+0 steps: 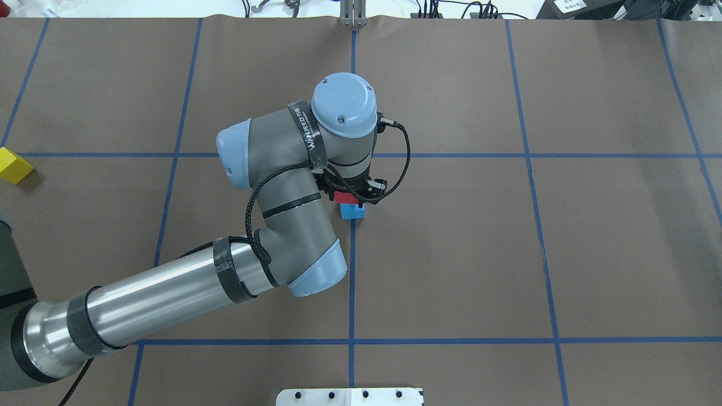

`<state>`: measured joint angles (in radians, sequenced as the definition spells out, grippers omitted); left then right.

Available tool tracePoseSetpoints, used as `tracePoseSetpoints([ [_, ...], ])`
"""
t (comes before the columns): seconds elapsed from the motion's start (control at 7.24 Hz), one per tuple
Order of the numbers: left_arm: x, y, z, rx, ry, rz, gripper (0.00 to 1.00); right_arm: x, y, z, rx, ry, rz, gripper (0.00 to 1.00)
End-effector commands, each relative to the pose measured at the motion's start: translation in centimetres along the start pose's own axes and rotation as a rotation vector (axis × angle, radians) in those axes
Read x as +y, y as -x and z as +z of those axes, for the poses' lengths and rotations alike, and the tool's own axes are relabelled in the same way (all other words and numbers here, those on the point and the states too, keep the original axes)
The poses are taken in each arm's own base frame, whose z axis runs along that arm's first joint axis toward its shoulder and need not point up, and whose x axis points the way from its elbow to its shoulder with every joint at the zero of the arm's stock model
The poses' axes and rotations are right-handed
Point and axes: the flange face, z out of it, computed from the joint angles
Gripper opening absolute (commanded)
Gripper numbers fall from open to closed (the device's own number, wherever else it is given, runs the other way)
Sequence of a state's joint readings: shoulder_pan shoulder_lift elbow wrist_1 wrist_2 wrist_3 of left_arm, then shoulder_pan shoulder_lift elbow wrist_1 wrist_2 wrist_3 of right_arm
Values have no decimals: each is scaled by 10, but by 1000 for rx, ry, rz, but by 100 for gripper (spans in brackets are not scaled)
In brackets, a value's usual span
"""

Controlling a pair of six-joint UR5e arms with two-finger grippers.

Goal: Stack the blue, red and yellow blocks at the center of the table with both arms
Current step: 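Carry the red cube with the left gripper above the blue cube, then lower the red cube onto the blue cube, open, and withdraw left gripper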

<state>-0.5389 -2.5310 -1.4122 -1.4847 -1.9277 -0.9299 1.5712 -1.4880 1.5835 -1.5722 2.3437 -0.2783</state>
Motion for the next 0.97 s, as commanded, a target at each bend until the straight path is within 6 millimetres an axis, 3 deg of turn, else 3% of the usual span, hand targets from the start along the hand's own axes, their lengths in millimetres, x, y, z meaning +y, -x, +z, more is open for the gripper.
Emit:
tracePoseSetpoints([
  [0.0,3,-4,7,5,4,-34,13,1,-1,0,0,1,3,99],
  [0.83,4,-8,13,13,4,-59,37,1,-1,0,0,1,3,99],
])
